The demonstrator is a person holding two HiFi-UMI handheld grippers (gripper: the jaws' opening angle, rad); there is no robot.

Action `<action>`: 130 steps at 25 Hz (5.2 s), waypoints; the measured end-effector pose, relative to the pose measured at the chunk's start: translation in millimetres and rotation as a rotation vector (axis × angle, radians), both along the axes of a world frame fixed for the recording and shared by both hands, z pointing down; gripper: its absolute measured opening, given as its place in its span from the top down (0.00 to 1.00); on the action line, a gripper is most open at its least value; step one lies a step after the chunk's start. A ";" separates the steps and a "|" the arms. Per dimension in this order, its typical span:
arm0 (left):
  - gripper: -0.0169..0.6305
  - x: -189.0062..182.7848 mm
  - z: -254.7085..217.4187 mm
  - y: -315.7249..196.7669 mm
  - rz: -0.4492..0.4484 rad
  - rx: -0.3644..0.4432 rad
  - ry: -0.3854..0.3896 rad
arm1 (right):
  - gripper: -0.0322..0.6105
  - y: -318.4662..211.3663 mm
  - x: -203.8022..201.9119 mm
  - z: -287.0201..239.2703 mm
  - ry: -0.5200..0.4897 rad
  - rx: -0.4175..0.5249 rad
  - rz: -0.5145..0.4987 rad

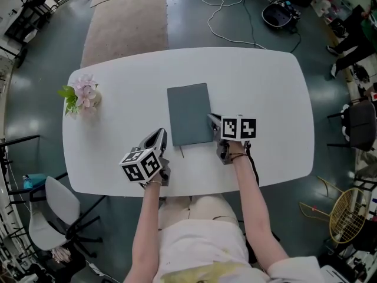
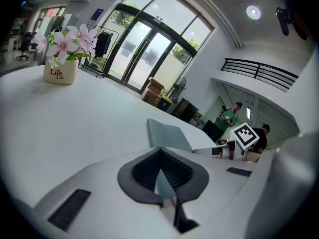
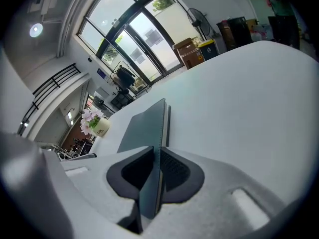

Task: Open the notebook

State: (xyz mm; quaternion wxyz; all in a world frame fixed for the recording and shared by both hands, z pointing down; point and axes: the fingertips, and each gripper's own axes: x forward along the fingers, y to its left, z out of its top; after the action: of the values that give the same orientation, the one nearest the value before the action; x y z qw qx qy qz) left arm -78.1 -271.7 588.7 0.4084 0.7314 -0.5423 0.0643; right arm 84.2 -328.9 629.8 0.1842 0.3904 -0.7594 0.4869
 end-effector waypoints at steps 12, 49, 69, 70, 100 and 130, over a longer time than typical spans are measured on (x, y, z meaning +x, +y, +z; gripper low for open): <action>0.98 -24.8 -19.3 11.0 -0.061 0.058 -0.026 | 0.89 1.7 -10.6 -35.6 0.004 0.076 -0.025; 0.98 -161.2 -48.4 13.6 0.115 0.129 0.083 | 0.89 23.2 -148.5 -137.7 0.443 0.389 -0.033; 0.98 -205.2 -43.8 32.7 0.107 0.123 0.081 | 0.89 35.0 -226.4 -124.8 0.656 0.477 -0.097; 0.98 -206.5 -43.6 33.6 0.105 0.122 0.081 | 0.89 35.2 -230.7 -122.7 0.655 0.481 -0.105; 0.98 -260.0 -19.7 44.8 0.000 0.063 0.086 | 0.89 46.7 -310.4 -13.2 0.783 0.372 -0.293; 0.98 -206.0 -93.1 31.1 0.111 0.260 -0.002 | 0.94 55.4 -283.8 -104.2 0.148 0.484 -0.200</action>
State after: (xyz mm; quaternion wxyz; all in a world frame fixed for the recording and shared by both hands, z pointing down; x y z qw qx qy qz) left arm -284.0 -240.6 495.5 0.3056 0.8068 -0.5054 0.0167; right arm -199.6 -273.4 525.6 0.1874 0.3808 -0.8729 0.2407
